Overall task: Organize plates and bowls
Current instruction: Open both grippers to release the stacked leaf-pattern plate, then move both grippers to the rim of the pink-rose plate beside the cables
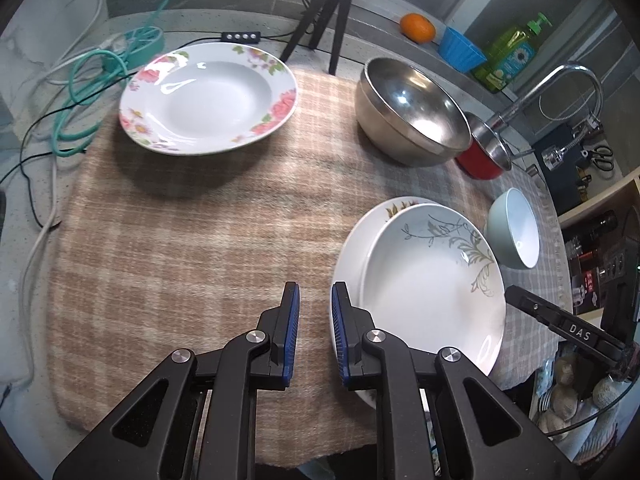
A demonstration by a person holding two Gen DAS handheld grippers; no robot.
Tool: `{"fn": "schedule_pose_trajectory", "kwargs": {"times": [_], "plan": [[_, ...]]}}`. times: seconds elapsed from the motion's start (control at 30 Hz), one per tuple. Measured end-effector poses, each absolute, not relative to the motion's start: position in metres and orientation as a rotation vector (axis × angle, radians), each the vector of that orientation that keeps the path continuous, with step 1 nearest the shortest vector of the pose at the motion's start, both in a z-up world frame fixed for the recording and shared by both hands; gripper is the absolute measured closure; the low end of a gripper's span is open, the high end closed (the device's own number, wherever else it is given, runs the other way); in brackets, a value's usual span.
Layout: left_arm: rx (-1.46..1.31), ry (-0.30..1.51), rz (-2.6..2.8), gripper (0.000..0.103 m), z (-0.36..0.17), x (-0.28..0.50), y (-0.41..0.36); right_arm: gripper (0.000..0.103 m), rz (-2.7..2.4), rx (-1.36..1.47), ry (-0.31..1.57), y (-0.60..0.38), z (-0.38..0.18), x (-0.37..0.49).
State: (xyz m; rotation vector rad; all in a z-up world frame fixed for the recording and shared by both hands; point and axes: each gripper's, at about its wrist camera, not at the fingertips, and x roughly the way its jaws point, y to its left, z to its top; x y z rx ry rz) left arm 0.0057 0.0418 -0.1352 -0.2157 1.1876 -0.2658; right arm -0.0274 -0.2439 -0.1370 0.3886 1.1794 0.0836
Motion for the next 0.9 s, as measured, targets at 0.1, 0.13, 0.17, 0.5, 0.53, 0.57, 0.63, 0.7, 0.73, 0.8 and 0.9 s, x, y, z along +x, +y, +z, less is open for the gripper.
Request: {"fn": "schedule_pose_trajectory", "kwargs": {"times": [0.1,0.13,0.17,0.5,0.53,0.57,0.63,0.7,0.73,0.8,0.9], "plan": [[-0.226,1.178,-0.251,0.088,-0.132,0.006,0.052,0.081,0.104,0.383,1.148,-0.237,-0.125,-0.025],[-0.229,1.174,-0.246,0.088,-0.131,0.007,0.055,0.081,0.118,0.383,1.138,-0.232,-0.120,-0.022],[-0.232,1.169,-0.241,0.088,-0.129,0.007,0.059,0.081,0.128,0.384,1.131,-0.229,-0.117,-0.020],[-0.256,1.124,-0.187,0.088,-0.120,0.024,0.110,0.081,0.240,0.360,1.089,-0.168,-0.093,0.016],[-0.255,1.119,-0.182,0.088,-0.119,0.027,0.116,0.081,0.250,0.358,1.087,-0.159,-0.091,0.022],[-0.253,1.115,-0.183,0.088,-0.118,0.030,0.122,0.081,0.258,0.357,1.084,-0.153,-0.090,0.027],[-0.253,1.102,-0.180,0.088,-0.115,0.037,0.133,0.081,0.273,0.352,1.078,-0.142,-0.089,0.036],[-0.257,1.089,-0.179,0.088,-0.112,0.046,0.146,0.081,0.284,0.341,1.070,-0.129,-0.088,0.046],[-0.258,1.082,-0.175,0.088,-0.111,0.051,0.152,0.081,0.289,0.343,1.067,-0.124,-0.088,0.051],[-0.256,1.070,-0.166,0.088,-0.109,0.060,0.163,0.081,0.298,0.352,1.067,-0.116,-0.089,0.061],[-0.253,1.061,-0.163,0.088,-0.106,0.075,0.176,0.081,0.301,0.347,1.062,-0.103,-0.090,0.074]]}}
